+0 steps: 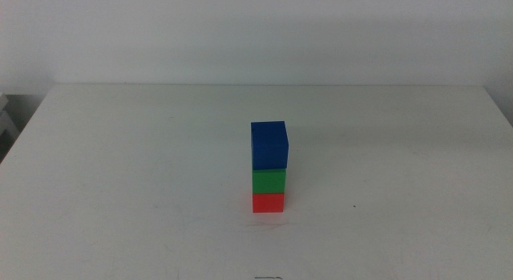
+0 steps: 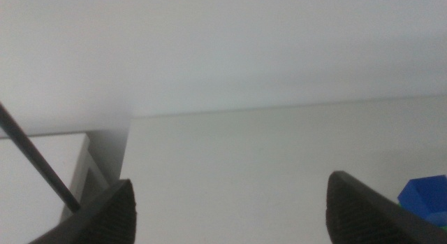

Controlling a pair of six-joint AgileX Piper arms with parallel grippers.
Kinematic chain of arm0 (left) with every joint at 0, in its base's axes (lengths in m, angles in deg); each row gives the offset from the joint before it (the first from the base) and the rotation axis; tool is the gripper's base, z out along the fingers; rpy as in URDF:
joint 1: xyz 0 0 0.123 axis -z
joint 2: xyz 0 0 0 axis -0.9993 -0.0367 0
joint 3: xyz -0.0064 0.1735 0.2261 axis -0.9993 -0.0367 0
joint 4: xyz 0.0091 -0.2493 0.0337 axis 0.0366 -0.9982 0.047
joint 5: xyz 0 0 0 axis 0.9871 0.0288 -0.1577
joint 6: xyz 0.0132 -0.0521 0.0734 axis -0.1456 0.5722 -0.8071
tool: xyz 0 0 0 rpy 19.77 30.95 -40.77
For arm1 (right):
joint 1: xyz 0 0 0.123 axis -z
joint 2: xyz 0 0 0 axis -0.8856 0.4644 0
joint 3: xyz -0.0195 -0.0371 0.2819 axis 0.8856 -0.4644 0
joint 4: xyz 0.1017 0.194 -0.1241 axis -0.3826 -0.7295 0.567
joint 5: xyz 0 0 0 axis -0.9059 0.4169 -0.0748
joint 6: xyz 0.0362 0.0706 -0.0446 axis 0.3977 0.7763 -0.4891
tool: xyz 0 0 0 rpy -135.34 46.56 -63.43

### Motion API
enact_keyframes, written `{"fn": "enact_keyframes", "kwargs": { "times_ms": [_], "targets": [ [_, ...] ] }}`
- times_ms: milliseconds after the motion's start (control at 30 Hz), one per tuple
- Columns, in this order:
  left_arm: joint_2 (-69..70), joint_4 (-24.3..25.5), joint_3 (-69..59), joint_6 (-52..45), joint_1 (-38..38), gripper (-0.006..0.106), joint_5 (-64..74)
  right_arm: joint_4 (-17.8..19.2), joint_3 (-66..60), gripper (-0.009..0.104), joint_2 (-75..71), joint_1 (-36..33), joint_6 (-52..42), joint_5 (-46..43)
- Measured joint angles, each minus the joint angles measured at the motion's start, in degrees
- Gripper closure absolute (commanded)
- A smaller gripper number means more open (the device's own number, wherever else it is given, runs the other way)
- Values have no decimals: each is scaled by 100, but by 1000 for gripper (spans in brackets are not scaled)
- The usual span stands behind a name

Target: Stack red cubes first, then green, then blue cubes in a specific spot.

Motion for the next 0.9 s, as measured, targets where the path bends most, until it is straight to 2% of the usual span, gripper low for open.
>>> {"fn": "enact_keyframes", "kwargs": {
  "times_ms": [400, 633, 733, 900],
  "targets": [
    [581, -41, -148, -41, -24, 8, -45, 0, 0, 1, 0, 0, 0, 0],
    [1223, -41, -1156, -41, -24, 8, -662, 194, -195, 1, 0, 0, 0, -106],
    [1650, -41, -1855, -42, -24, 8, -1312, 274, -445, 1, 0, 0, 0, -583],
    [2344, -35, -2917, -42, -24, 8, -2411, 299, -1041, 1, 10, 0, 0, -2330]
  ]
}}
